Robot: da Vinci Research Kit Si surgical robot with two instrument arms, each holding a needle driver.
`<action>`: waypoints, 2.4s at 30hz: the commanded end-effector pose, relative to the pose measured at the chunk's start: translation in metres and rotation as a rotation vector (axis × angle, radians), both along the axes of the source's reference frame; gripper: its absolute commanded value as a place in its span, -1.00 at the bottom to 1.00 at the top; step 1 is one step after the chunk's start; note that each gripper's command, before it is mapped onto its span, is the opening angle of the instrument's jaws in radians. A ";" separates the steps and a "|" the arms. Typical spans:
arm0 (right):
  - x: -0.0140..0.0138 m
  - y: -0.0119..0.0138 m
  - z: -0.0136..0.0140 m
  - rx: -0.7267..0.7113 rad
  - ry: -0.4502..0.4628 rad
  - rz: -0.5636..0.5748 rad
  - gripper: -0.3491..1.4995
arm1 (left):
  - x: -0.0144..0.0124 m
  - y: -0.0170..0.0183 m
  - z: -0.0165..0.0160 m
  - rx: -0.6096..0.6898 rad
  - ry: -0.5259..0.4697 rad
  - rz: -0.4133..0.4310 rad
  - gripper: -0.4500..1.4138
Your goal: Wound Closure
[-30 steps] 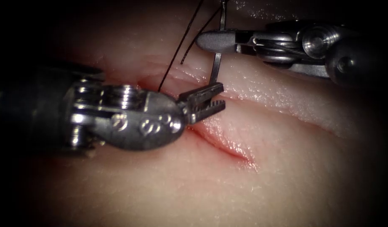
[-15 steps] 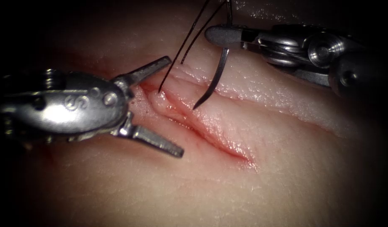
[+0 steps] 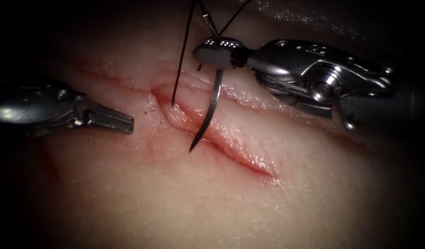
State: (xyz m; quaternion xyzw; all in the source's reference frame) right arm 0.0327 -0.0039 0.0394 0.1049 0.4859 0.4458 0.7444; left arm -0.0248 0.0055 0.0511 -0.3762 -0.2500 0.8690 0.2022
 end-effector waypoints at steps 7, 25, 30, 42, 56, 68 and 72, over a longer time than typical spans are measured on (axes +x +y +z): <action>0.0008 0.0000 0.0006 -0.059 0.009 -0.052 -1.00 | -0.0023 0.0003 0.0039 -0.011 0.061 0.010 -1.00; 0.0013 -0.0003 0.0007 -0.103 0.024 -0.099 -1.00 | -0.0061 0.0007 0.0080 0.058 0.157 0.168 -0.91; 0.0014 -0.0003 0.0007 -0.115 0.023 -0.104 -1.00 | -0.0066 0.0004 0.0091 0.091 0.173 0.197 -0.86; 0.0014 -0.0005 0.0011 -0.181 0.004 -0.138 -1.00 | -0.0071 0.0027 0.0121 0.091 0.244 0.261 -0.66; 0.0039 -0.0007 0.0047 -0.387 -0.100 -0.142 -1.00 | -0.0062 0.0032 0.0112 0.113 0.404 0.353 -0.30; 0.0053 -0.0001 0.0067 -0.509 -0.178 -0.102 -1.00 | -0.0064 0.0021 0.0094 0.119 0.393 0.368 -0.26; 0.0061 -0.0002 0.0068 -0.537 -0.188 -0.105 -1.00 | -0.0062 0.0019 0.0093 0.119 0.392 0.370 -0.26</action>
